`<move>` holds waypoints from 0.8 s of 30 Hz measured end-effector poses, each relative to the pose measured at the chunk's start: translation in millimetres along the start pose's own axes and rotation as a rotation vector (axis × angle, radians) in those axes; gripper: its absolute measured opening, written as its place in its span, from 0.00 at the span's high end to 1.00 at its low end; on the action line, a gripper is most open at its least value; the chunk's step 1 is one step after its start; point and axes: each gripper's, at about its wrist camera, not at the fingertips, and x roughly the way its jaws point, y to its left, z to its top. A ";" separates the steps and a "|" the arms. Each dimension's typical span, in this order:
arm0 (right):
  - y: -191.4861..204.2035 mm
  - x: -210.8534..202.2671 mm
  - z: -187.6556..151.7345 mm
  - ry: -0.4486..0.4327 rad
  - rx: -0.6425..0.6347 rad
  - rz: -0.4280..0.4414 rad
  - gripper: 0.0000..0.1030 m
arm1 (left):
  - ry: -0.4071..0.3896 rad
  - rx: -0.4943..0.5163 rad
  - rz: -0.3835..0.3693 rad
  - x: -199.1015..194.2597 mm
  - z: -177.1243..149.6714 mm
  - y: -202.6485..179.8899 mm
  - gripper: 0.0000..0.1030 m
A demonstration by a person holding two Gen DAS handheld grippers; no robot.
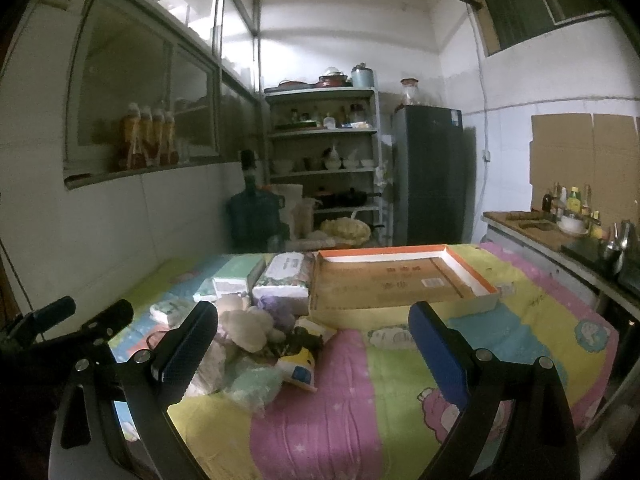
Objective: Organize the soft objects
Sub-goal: 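Move both grippers toward the pile of soft items on the sheet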
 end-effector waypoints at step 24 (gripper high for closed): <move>2.7 13.2 -7.7 0.041 -0.003 0.017 0.06 | 0.026 -0.006 -0.011 15.1 -5.1 6.7 0.15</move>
